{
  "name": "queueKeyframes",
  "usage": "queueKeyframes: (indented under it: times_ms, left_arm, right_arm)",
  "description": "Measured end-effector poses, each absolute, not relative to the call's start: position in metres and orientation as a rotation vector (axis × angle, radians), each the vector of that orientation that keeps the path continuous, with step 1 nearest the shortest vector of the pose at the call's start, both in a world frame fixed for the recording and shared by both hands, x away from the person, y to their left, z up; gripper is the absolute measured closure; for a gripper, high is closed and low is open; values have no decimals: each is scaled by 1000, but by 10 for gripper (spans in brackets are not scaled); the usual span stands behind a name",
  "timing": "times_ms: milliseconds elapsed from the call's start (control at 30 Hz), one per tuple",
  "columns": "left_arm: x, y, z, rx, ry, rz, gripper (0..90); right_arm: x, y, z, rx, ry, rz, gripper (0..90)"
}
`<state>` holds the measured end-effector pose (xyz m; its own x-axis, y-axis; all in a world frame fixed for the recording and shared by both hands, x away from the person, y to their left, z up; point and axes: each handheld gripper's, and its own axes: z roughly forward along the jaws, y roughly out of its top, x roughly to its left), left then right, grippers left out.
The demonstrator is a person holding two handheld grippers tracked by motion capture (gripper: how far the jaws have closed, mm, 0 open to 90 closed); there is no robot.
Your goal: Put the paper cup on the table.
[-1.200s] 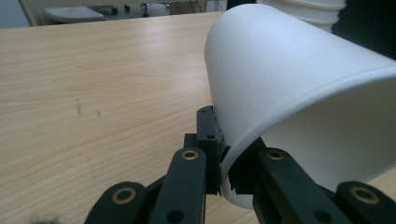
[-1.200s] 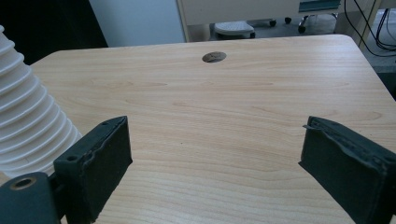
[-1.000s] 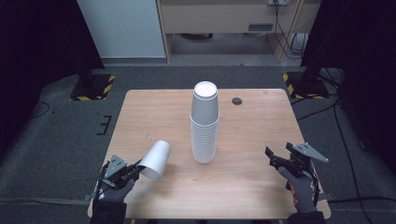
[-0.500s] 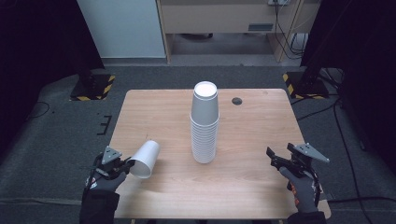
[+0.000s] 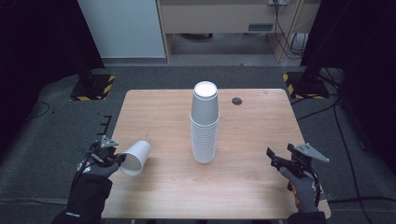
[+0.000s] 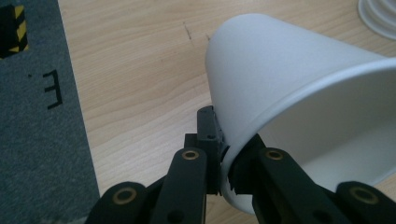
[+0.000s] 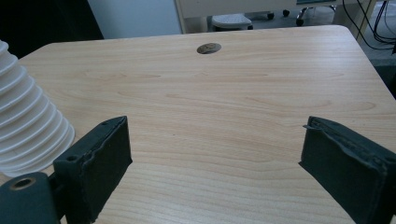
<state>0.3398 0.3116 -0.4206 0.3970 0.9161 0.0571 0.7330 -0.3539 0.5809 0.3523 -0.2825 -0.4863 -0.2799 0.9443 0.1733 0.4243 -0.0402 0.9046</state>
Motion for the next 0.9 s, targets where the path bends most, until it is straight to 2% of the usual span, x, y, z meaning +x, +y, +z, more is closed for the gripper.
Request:
queueKeyframes:
  times_ms: [900]
  left_arm:
    - [364,316,-409,2446,1630,194,843]
  right_arm:
    - [352,-281,-487,1442,1731,1305,85]
